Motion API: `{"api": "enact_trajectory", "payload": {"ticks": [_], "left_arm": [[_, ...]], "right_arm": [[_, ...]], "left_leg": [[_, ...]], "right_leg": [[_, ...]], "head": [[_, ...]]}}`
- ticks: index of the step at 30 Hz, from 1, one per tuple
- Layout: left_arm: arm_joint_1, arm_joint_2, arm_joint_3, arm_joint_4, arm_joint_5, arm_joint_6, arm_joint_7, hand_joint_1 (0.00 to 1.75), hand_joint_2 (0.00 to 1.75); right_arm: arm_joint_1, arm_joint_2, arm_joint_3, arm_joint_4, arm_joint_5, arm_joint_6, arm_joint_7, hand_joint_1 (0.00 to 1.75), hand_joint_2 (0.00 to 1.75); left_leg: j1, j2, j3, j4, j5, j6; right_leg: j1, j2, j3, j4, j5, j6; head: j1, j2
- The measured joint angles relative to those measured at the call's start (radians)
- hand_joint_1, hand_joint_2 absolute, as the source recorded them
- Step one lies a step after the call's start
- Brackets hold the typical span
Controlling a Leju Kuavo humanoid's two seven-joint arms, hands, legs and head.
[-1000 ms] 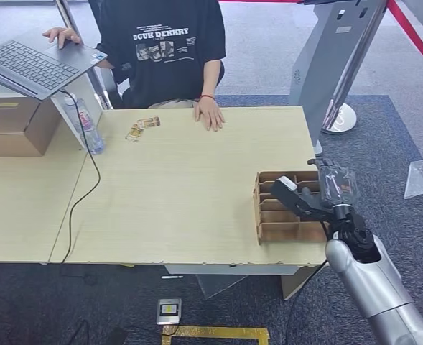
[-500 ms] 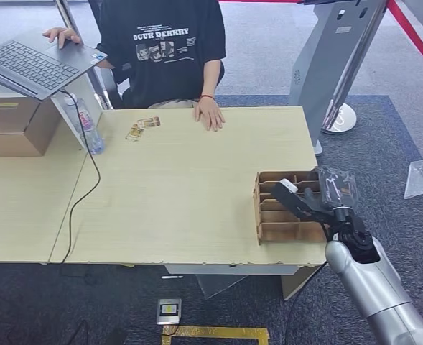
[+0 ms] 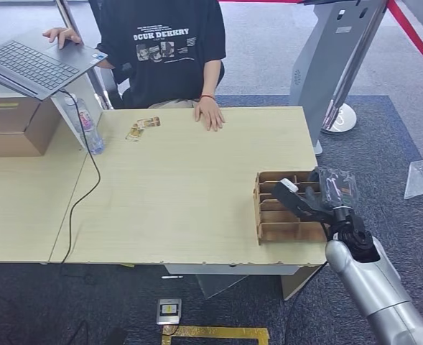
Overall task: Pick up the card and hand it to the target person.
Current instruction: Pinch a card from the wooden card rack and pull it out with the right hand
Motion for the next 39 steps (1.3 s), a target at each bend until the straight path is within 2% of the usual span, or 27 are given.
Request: {"api": "enact_trajectory", "payload": {"ticks": [2, 6, 10, 21, 27, 33, 39], "left_arm": [[0.0, 0.0, 0.0, 0.0, 0.0, 0.0, 0.0, 0.0, 0.0], [0.0, 0.0, 0.0, 0.0, 0.0, -0.001, 0.0, 0.0, 0.0], [0.0, 0.0, 0.0, 0.0, 0.0, -0.001, 0.0, 0.0, 0.0], [0.001, -0.003, 0.0, 0.0, 0.001, -0.001, 0.0, 0.0, 0.0], [0.001, -0.004, 0.0, 0.0, 0.002, -0.001, -0.002, 0.0, 0.0], [0.003, -0.004, 0.0, 0.0, 0.007, -0.001, -0.012, 0.0, 0.0], [0.004, -0.002, 0.0, 0.0, 0.009, -0.004, -0.023, 0.0, 0.0]], "right_arm": [[-0.003, 0.0, 0.0, 0.0, 0.0, 0.0, 0.0, 1.3, 1.75], [-0.012, 0.0, 0.0, 0.0, 0.001, 0.004, 0.0, 1.61, 1.75], [-0.028, 0.0, 0.001, 0.0, 0.003, 0.013, -0.002, 1.72, 1.75], [-0.061, -0.007, 0.003, -0.004, -0.026, 0.06, -0.009, 1.74, 1.75], [-0.099, -0.028, 0.006, -0.015, -0.091, 0.12, -0.032, 1.73, 1.75], [-0.173, -0.077, 0.013, -0.031, -0.213, 0.234, -0.099, 1.75, 1.75], [-0.277, -0.162, 0.041, -0.062, -0.318, 0.355, -0.15, 1.75, 1.75]], "left_leg": [[0.0, 0.0, 0.0, 0.0, 0.0, 0.0], [0.0, 0.0, 0.0, 0.0, 0.0, 0.0], [0.0, 0.0, 0.0, 0.0, 0.0, 0.0], [0.0, 0.0, 0.0, 0.0, 0.0, 0.0], [0.0, 0.0, 0.001, 0.0, 0.0, 0.0], [0.0, 0.0, 0.001, 0.001, 0.0, 0.0], [0.0, 0.0, 0.001, 0.001, 0.0, 0.0]], "right_leg": [[0.0, 0.0, 0.0, 0.0, 0.0, 0.0], [0.0, 0.0, 0.0, 0.0, 0.0, 0.0], [0.0, 0.0, 0.0, 0.0, 0.0, 0.0], [0.0, 0.0, 0.0, 0.0, 0.0, 0.0], [0.0, 0.001, 0.0, 0.0, 0.0, 0.0], [0.0, 0.001, 0.0, 0.0, 0.001, 0.0], [0.0, 0.0, 0.0, 0.0, 0.001, 0.0]], "head": [[0.0, 0.0], [0.0, 0.0], [0.0, 0.0], [0.0, 0.0], [0.0, 0.0], [0.0, 0.0], [0.0, 0.0]]}}
